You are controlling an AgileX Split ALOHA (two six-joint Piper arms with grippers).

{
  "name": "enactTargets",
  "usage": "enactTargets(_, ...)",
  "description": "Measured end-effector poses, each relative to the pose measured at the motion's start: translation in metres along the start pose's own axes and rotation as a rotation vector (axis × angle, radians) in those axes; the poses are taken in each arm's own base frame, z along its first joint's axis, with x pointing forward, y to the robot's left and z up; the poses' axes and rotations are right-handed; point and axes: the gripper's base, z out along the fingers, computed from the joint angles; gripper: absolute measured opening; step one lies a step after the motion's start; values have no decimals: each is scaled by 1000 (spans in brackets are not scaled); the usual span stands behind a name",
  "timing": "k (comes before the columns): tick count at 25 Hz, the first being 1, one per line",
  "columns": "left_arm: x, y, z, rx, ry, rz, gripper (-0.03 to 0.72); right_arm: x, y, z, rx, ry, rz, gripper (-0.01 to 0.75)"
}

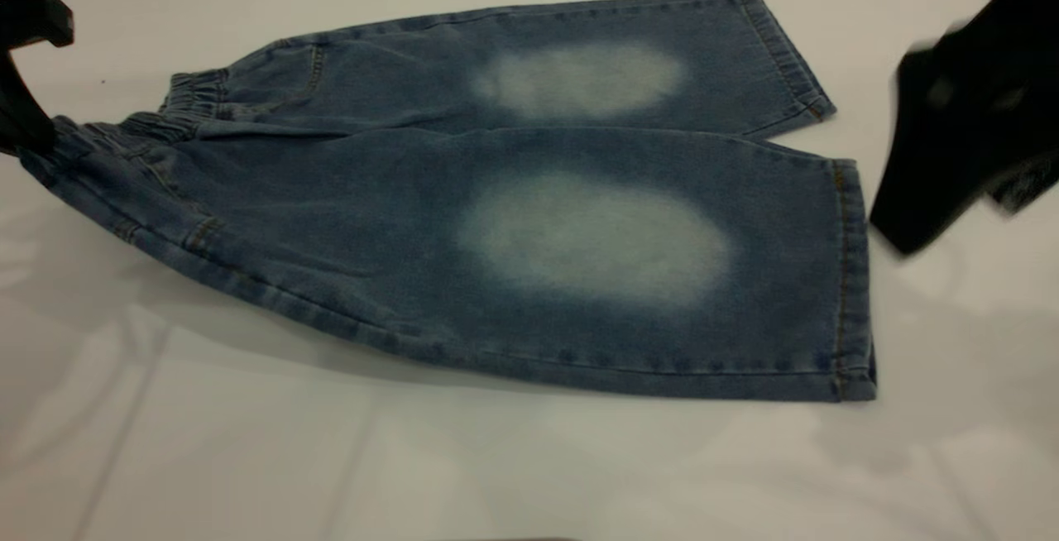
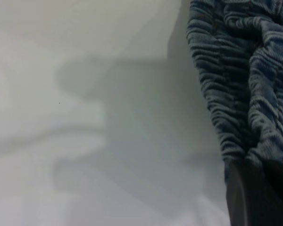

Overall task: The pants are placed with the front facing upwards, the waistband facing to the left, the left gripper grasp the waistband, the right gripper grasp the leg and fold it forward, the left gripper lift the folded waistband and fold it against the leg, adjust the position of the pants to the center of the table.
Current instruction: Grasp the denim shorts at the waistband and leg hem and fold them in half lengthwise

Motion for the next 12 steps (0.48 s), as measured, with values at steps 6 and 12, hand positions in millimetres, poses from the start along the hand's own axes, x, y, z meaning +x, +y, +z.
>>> enactTargets(6,0,0,0,0,0,0,40,-6,21,37,33,43,-52,577)
enactTargets(12,0,0,0,0,0,0,40,-13,10,69,89,43,-60,576)
